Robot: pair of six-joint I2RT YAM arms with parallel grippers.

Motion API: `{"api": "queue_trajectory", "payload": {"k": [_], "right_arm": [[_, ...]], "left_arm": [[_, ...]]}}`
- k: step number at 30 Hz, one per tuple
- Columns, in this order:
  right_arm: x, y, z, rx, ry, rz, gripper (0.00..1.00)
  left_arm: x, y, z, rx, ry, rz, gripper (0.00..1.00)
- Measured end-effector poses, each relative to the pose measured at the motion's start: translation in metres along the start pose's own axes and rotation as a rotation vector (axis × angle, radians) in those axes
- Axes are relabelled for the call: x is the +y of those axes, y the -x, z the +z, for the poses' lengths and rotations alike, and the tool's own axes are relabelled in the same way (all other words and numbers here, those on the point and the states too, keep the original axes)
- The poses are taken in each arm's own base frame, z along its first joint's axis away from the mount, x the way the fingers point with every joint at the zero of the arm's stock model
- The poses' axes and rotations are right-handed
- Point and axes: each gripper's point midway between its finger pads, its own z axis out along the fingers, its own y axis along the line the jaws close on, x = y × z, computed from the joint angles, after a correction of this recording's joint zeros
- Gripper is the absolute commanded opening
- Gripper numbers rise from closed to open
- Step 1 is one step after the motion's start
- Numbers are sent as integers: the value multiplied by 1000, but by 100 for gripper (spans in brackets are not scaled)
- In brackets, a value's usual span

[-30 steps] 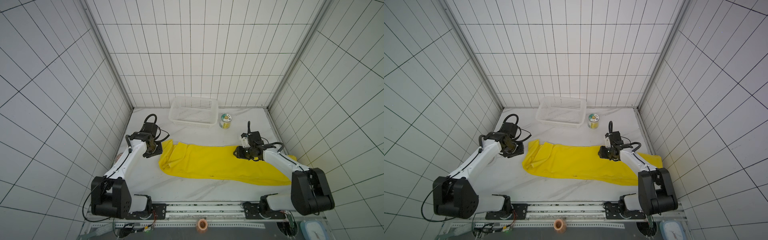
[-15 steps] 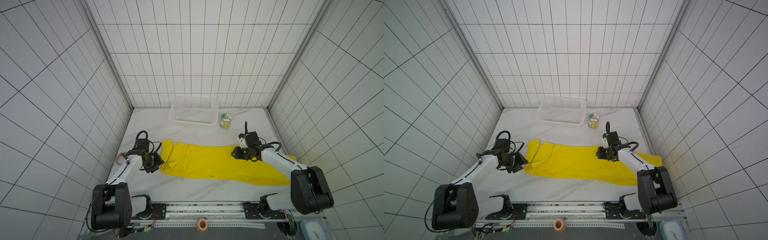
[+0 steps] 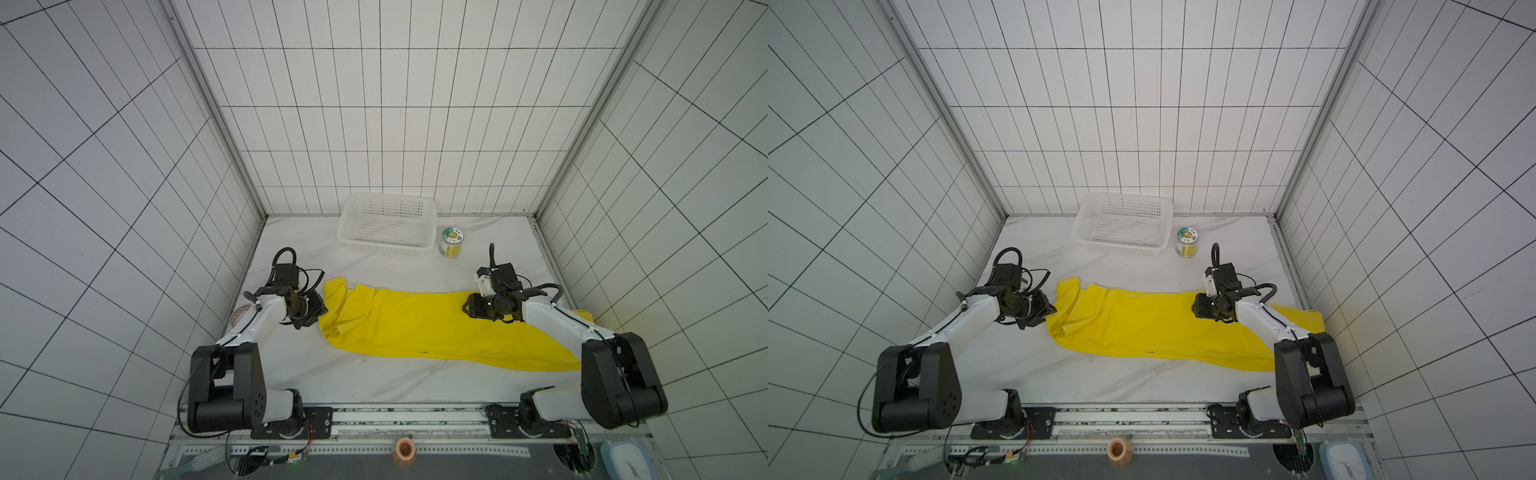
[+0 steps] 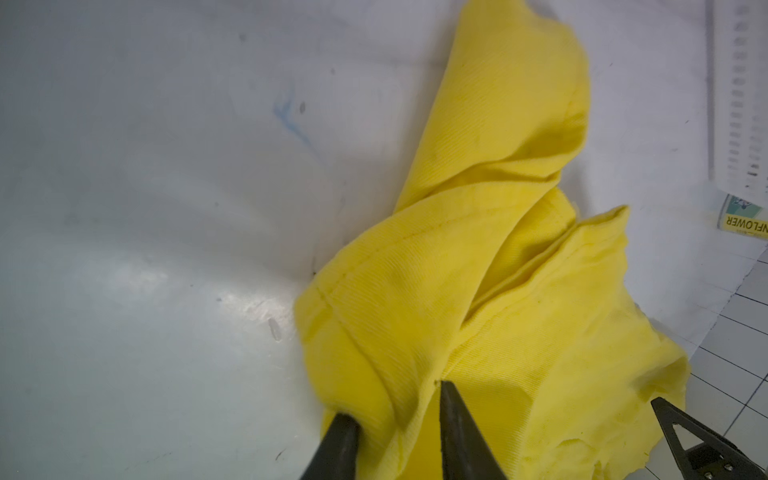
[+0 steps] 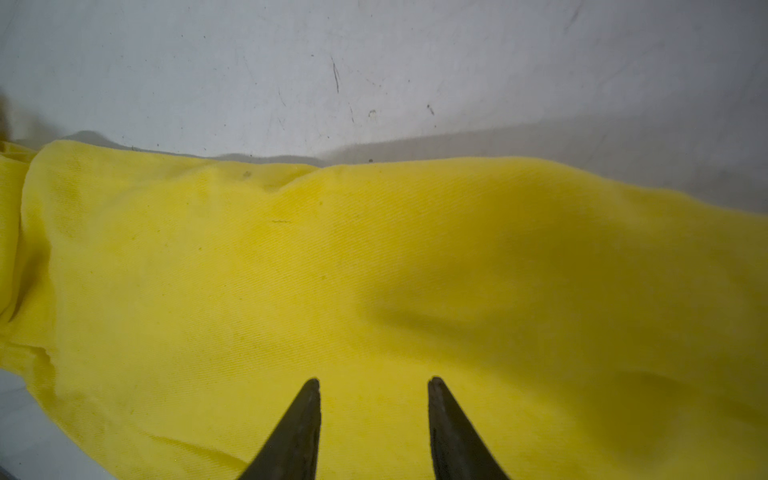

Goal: Fold and stack the trousers
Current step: 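Grasp the corner of the trousers end with the left gripper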

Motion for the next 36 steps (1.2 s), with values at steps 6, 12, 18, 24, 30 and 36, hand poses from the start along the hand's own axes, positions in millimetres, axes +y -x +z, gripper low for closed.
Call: {"api": "queue_trajectory", "payload": {"k": [6, 12, 18, 24, 30, 36], "right_arm": [[0, 1, 0, -3, 2, 2, 43], [0, 1, 0, -3, 2, 2, 43], [1, 0, 2, 0, 4, 1, 43], [0, -3, 9, 24, 6, 5, 43], [-1, -5, 10, 31, 7, 4, 43], [0, -5, 10, 32, 10, -9, 44]], "left_arm": [[-2, 19, -7, -55, 41, 84, 15], [22, 14, -2, -25, 160, 120, 0], [54, 24, -36, -138, 346, 117, 0], [101, 23, -62, -271, 543, -7, 4], [135, 13, -42, -161, 635, -132, 32], [120, 26, -67, -241, 610, -133, 49]]}}
